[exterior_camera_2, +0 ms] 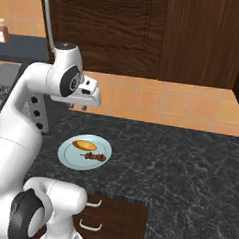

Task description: Pick up the kebab skewer and baguette bread, and place them inside the toaster oven. Close the toaster oven door and start by setting the timer.

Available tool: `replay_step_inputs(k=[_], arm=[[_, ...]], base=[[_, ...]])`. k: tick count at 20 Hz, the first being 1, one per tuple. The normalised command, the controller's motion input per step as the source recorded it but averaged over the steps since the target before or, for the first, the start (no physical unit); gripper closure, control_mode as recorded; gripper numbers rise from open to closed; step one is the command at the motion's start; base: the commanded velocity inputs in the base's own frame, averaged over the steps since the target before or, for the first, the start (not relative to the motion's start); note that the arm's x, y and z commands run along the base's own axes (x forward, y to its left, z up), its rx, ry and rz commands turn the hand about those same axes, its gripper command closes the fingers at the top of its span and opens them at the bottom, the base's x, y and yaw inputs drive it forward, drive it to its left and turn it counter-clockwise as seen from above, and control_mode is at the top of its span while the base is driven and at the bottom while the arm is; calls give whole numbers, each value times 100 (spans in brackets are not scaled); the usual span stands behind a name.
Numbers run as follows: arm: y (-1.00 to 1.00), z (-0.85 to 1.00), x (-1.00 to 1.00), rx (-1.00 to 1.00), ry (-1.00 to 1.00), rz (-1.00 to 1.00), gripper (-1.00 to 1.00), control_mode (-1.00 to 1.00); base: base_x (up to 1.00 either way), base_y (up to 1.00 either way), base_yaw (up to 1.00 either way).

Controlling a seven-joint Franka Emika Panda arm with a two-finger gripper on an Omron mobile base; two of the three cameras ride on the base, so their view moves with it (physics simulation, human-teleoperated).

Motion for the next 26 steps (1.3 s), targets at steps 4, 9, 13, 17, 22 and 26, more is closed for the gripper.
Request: replay_step_inputs(k=[4, 9, 13, 17, 22, 26], arm=[[3, -12, -21, -6, 2, 4, -100, -100], [87, -20, -65, -6, -23, 3, -100, -100], [100, -20, -3, -4, -11, -3, -100, -100], [100, -28, 3, 0, -7, -2, -100, -100], [100, -22, 16, -5, -30, -1, -100, -100], [100, -11, 32, 0, -21, -8, -100, -100]], base=[[0, 0, 0], [0, 0, 0], [0, 0, 0], [0, 0, 0], [0, 0, 0], [0, 0, 0]])
